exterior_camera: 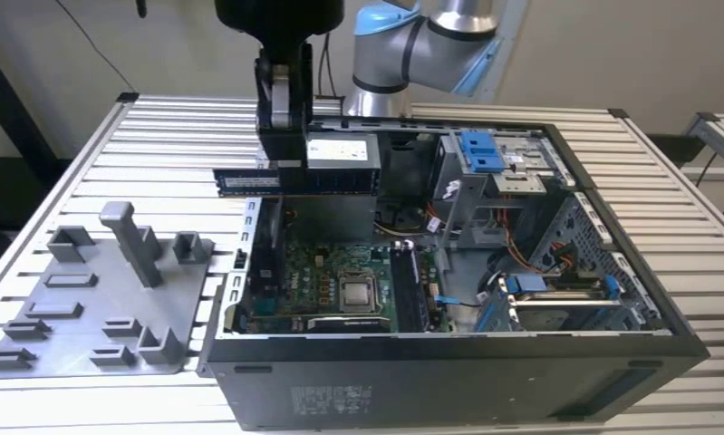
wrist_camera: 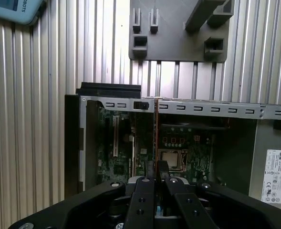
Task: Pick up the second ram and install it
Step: 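Pick up the second ram and move it above second insertion slot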
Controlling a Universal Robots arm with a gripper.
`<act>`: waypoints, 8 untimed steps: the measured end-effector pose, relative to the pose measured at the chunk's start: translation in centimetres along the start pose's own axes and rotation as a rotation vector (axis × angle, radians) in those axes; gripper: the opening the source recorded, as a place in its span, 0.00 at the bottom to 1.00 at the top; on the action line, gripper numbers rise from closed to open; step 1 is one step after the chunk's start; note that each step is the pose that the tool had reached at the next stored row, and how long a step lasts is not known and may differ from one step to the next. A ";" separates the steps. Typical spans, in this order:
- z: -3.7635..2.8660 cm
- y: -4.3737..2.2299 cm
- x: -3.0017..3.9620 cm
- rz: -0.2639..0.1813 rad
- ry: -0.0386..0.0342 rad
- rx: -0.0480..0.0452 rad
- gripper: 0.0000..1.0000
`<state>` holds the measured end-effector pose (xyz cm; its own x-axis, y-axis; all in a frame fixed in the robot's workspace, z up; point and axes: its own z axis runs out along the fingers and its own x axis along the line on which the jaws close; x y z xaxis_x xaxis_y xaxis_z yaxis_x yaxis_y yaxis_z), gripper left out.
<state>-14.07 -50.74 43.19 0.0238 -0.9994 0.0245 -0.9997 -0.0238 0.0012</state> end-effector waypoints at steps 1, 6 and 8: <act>0.00 -0.01 0.00 0.000 0.0000 0.0000 0.14; 0.00 -0.04 0.00 0.000 0.0000 0.0000 0.14; 0.00 -0.04 0.00 0.000 0.0000 0.0000 0.14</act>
<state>-14.02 -50.74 43.19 0.0239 -0.9994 0.0245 -0.9997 -0.0239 0.0012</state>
